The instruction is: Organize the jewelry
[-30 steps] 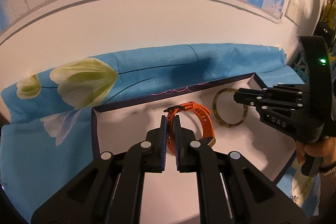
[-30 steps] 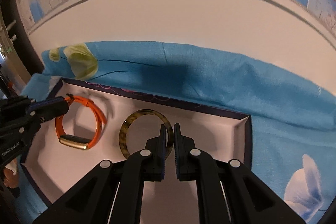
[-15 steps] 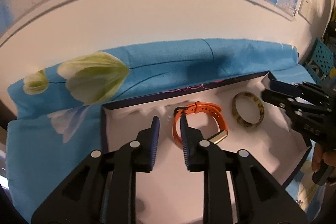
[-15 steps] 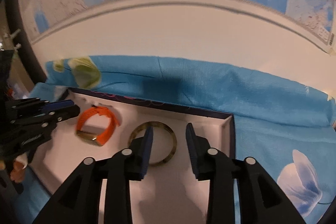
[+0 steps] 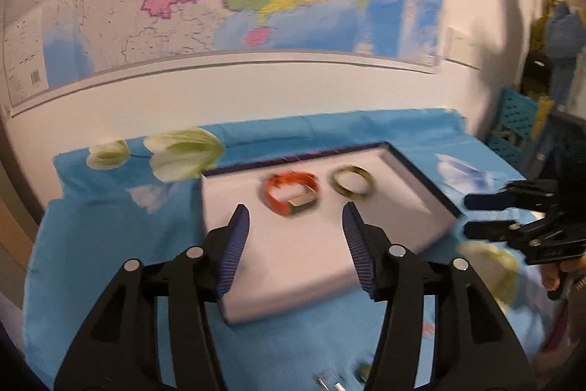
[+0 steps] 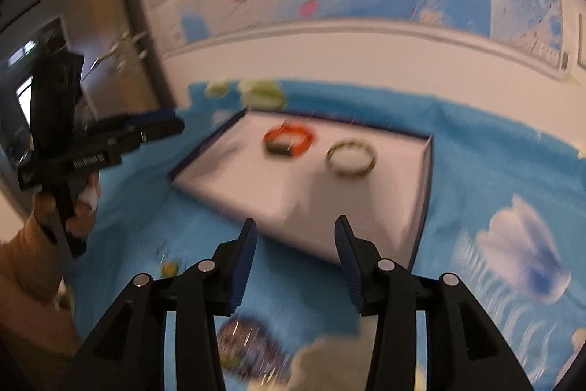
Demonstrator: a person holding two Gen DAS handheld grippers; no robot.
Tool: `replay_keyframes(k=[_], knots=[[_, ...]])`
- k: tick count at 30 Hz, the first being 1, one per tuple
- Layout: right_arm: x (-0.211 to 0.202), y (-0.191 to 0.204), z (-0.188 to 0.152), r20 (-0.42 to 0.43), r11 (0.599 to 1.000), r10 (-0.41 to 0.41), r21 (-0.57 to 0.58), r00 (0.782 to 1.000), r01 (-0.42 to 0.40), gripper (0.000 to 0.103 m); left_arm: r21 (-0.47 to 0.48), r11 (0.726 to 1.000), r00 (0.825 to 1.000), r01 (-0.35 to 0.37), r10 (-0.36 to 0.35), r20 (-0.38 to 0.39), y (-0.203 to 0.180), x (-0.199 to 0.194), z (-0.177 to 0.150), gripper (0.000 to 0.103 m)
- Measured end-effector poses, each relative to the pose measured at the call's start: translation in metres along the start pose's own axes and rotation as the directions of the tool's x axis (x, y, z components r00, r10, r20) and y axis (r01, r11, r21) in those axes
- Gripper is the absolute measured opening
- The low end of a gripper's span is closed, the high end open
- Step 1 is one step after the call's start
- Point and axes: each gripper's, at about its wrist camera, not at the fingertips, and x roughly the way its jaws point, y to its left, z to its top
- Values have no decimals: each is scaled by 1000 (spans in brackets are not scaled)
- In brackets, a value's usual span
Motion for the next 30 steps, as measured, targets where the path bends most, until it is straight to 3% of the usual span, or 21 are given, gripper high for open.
replay_keyframes(k=[2, 4, 10, 16, 21, 23, 25, 30], knots=[[0, 8, -16, -42, 1000, -2, -24, 999, 1, 35, 14, 1000, 1000, 14, -14, 4, -7, -10, -14, 55], [4, 11, -31, -94, 999, 6, -33, 996, -9, 19, 25, 999, 999, 31, -31, -6, -15, -17, -27, 55], [13, 19, -51, -174, 996, 15, -80, 985, -29, 18, 20, 999, 998, 46, -45, -41, -32, -25, -59, 55], [24, 25, -50, -227, 990, 43, -119, 973, -71, 19, 4, 999, 998, 41, -41, -56, -38, -31, -75, 55], [25, 24, -50, -241, 988, 63, -122, 969, -95, 19, -15, 999, 997, 41, -41, -65, -35, -32, -79, 55], [24, 26, -51, -244, 985, 79, -132, 967, -114, 5, -18, 999, 997, 37, -38, -66, -34, -32, -79, 55], [24, 30, -51, -246, 985, 49, -151, 968, -89, 1, -19, 999, 997, 37, -38, -65, -34, -33, -79, 55], [-2, 23, -45, -147, 993, 75, -83, 986, -88, 1, -18, 999, 997, 42, -43, -61, -35, -34, -79, 55]])
